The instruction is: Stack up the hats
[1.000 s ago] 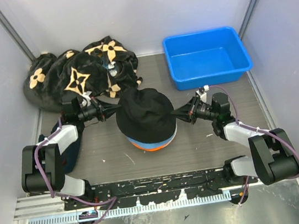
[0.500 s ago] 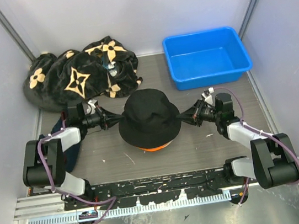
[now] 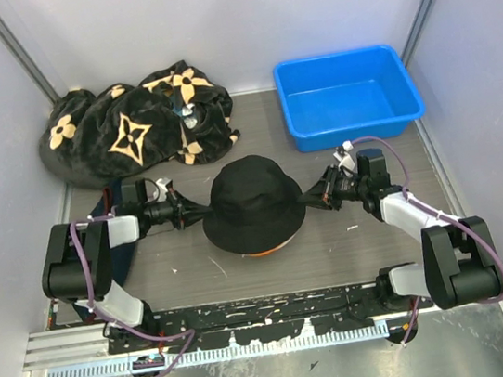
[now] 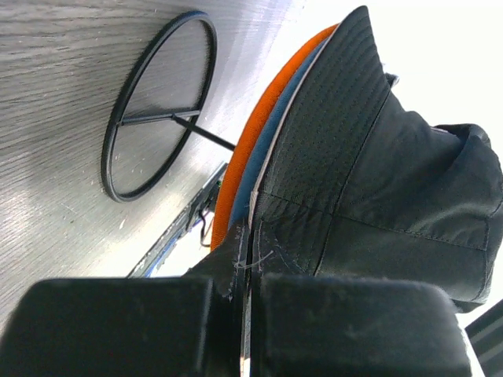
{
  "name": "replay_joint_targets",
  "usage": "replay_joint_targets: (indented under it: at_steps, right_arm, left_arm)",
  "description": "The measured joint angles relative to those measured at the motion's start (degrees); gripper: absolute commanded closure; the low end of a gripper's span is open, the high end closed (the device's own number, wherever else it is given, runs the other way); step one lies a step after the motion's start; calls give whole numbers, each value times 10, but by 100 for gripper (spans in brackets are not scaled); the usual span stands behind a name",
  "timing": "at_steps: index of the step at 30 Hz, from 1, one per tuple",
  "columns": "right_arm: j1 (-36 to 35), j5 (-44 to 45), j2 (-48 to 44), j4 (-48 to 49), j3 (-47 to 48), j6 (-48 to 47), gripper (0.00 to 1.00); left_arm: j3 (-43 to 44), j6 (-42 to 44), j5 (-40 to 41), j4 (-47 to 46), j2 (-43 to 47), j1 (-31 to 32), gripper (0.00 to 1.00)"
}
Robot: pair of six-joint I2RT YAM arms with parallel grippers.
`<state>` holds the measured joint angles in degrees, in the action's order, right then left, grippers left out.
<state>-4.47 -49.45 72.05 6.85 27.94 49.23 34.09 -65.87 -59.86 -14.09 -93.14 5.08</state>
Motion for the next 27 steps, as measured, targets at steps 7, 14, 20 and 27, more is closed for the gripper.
replay_joint_targets:
  at_steps: [7,14,20,27]
  right_arm:
    - [-4,13,1,-61,24,-73,99]
    - [-7,19,1,-89,37,-103,99]
    - [-12,34,-2,-122,55,-117,74]
    - [-10,82,-2,-189,57,-136,49]
  left_arm:
    - [-6,17,-23,-7,-19,-7,100]
    - [-7,22,-33,-15,-23,-9,98]
    - [-7,31,-9,13,20,-11,77]
    - [-4,48,40,73,39,-23,62]
